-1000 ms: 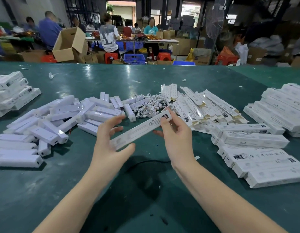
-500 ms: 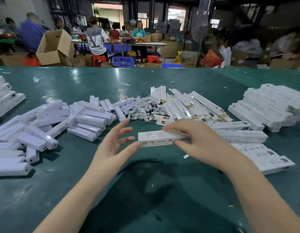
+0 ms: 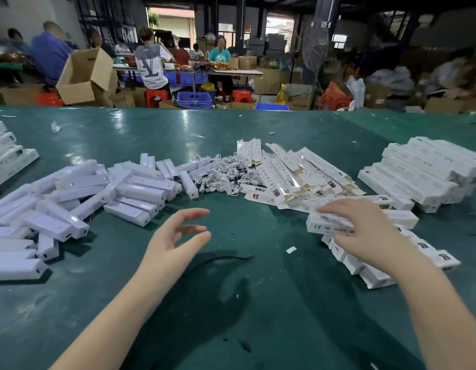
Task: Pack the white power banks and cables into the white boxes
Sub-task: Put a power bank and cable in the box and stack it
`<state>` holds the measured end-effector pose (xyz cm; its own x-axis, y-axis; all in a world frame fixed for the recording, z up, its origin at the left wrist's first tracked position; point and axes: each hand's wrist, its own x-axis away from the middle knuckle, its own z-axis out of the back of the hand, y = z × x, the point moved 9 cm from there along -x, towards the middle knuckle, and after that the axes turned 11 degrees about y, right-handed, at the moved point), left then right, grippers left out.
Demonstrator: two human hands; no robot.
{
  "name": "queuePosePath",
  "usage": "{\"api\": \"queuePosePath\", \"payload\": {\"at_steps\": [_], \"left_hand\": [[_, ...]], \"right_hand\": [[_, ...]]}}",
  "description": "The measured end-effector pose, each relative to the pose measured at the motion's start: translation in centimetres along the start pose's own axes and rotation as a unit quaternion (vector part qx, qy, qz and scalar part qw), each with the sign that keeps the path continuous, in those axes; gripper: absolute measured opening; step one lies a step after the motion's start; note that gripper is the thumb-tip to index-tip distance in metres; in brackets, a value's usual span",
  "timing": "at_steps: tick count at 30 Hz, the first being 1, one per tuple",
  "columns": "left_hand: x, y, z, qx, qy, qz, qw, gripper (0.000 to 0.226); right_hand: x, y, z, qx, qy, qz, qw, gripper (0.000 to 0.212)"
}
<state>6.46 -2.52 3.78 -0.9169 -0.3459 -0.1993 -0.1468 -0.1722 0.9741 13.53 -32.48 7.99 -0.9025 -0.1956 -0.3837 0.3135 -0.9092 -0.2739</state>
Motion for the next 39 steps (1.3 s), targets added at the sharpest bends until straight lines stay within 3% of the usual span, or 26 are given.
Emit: {"api": "queuePosePath", "payload": {"at_steps": [8, 12, 19, 24, 27, 30, 33, 35, 36, 37, 39], "left_hand": [[-0.3, -0.2, 0.7, -0.016, 0.026, -0.002, 1.0, 0.025], [-0.5, -0.3, 1.0, -0.018, 0.049, 0.002, 0.999, 0.025], [-0.9, -1.1, 1.5, -0.038, 0.075, 0.026, 0.996, 0.028], [-0.8, -1.4, 1.7, -0.048, 0.076, 0.034, 0.995, 0.03], [-0.9, -1.4, 1.8, -0.049, 0.078, 0.043, 0.995, 0.032], [-0.9, -1.3, 2.0, -0.041, 0.085, 0.048, 0.994, 0.035], [-1.0, -1.0, 2.2, -0.004, 0.095, 0.047, 0.994, 0.032], [-1.0, -1.2, 1.9, 0.029, 0.088, 0.065, 0.994, 0.027], [-1.0, -1.5, 1.7, 0.061, 0.078, 0.078, 0.992, 0.02], [-0.9, -1.5, 1.2, 0.103, 0.059, 0.096, 0.988, 0.01], [-1.1, -1.6, 0.1, 0.177, 0.023, 0.126, 0.976, 0.038]], "right_hand": [[-0.5, 1.1, -0.7, 0.142, 0.073, -0.02, 0.987, 0.061], [-0.6, 0.3, 0.9, 0.111, 0.138, -0.036, 0.983, 0.058], [-5.8, -5.0, -2.5, 0.127, 0.028, 0.021, 0.991, 0.036], [-9.0, -6.2, -7.8, 0.227, -0.04, 0.03, 0.973, 0.043], [-9.8, -5.0, -9.3, 0.262, -0.048, -0.007, 0.964, 0.035], [-10.2, -4.7, -8.7, 0.245, -0.005, -0.049, 0.968, 0.032], [-9.9, -5.3, -5.4, 0.15, 0.12, -0.088, 0.977, 0.03], [-8.7, -6.3, -3.1, -0.001, 0.212, -0.091, 0.973, 0.031], [-8.0, -6.8, -2.7, -0.123, 0.215, -0.103, 0.963, 0.032], [-7.4, -7.5, -3.0, -0.268, 0.177, -0.131, 0.938, 0.027], [-5.6, -10.4, -5.5, -0.514, 0.005, -0.202, 0.834, 0.021]]}}
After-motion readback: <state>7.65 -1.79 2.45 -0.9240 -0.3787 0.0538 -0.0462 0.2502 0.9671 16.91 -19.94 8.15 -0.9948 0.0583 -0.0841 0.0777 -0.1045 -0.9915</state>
